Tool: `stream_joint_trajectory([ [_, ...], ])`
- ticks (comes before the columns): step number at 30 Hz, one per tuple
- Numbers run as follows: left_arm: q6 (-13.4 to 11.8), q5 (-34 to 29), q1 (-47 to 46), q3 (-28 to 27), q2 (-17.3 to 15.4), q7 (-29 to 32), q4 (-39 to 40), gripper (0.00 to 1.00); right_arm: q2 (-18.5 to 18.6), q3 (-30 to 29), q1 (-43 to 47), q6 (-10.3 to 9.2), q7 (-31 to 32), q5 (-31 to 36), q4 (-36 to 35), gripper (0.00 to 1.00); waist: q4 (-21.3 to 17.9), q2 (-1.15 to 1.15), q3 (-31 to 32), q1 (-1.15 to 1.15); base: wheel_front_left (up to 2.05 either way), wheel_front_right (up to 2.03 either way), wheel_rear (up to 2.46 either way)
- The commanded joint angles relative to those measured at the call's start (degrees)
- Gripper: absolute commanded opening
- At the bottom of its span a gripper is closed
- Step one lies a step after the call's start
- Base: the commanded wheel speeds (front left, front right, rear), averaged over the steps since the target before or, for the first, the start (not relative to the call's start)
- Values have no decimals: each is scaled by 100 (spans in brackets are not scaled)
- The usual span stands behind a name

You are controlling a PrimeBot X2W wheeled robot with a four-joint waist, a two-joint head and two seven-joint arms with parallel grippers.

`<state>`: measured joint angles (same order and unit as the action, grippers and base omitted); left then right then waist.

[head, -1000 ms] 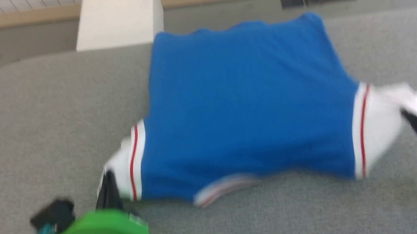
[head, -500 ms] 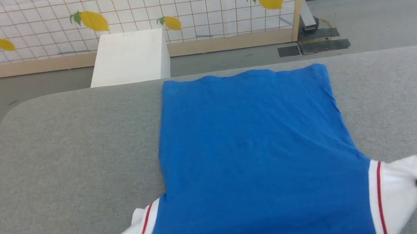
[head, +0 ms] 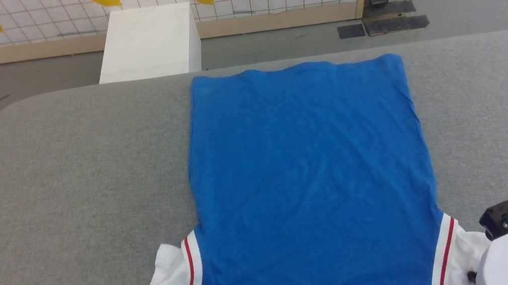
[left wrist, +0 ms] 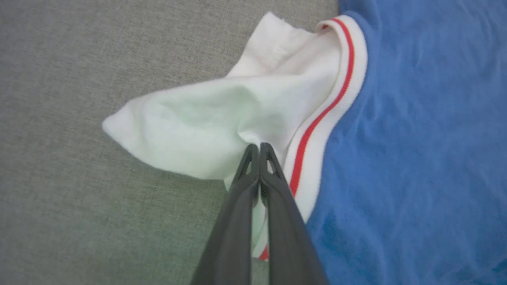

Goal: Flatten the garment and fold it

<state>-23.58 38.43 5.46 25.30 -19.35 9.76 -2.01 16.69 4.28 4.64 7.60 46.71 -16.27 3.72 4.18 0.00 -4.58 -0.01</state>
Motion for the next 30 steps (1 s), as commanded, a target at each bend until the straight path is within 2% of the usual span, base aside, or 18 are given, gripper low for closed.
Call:
stream_joint_trajectory([
  [1, 47, 64, -87, -15, 31, -71, -59, 0, -79, -26, -91, -11, -148, 70, 178, 43, 25, 0, -37, 1, 0, 0, 0],
  [2, 64, 85, -87, -29, 51, -108, -78, 0, -101, -53, -116, -11, -224, 81, 216, 100, 23, 0, -34, 1, 0, 0, 0],
  [6, 117, 156, -64, -77, 104, -229, -82, 0, -238, -363, -187, -11, -593, -148, 17, 100, 7, 0, 27, 1, 0, 0, 0],
  [10, 125, 172, -15, -110, 83, -297, -19, 0, -419, -926, -260, -11, -958, -502, -622, 100, -25, 0, 107, 1, 0, 0, 0],
  [13, 100, 175, 23, -143, 64, -340, 87, 0, -595, -1340, -470, -11, -1299, -566, -1035, 100, -56, 0, 130, 1, 0, 0, 0],
  [16, 61, 150, 31, -154, 41, -357, 228, 0, -673, -1540, -855, -11, -1515, -532, -1101, 100, -65, 0, 52, 1, 0, 0, 0],
  [20, -38, 31, -52, -115, 6, -332, 445, 0, -685, -1705, -1678, -11, -1677, -378, -778, 100, -16, 0, -256, 1, 0, 0, 0],
  [23, -108, -76, -171, -48, 33, -318, 630, 0, -535, -1731, -2462, -11, -1788, -186, -325, 100, 92, 0, -639, 1, 0, 0, 0],
  [26, -191, -179, -296, 20, 119, -347, 849, 0, -335, -1645, -3289, -11, -1835, -3, 186, 100, 249, 0, -1087, 1, 0, 0, 0],
  [30, -314, -285, -352, 81, 258, -454, 1205, 0, 50, -1343, -4254, -11, -1577, 177, 842, 100, 504, 0, -1714, 1, 0, 0, 0],
])
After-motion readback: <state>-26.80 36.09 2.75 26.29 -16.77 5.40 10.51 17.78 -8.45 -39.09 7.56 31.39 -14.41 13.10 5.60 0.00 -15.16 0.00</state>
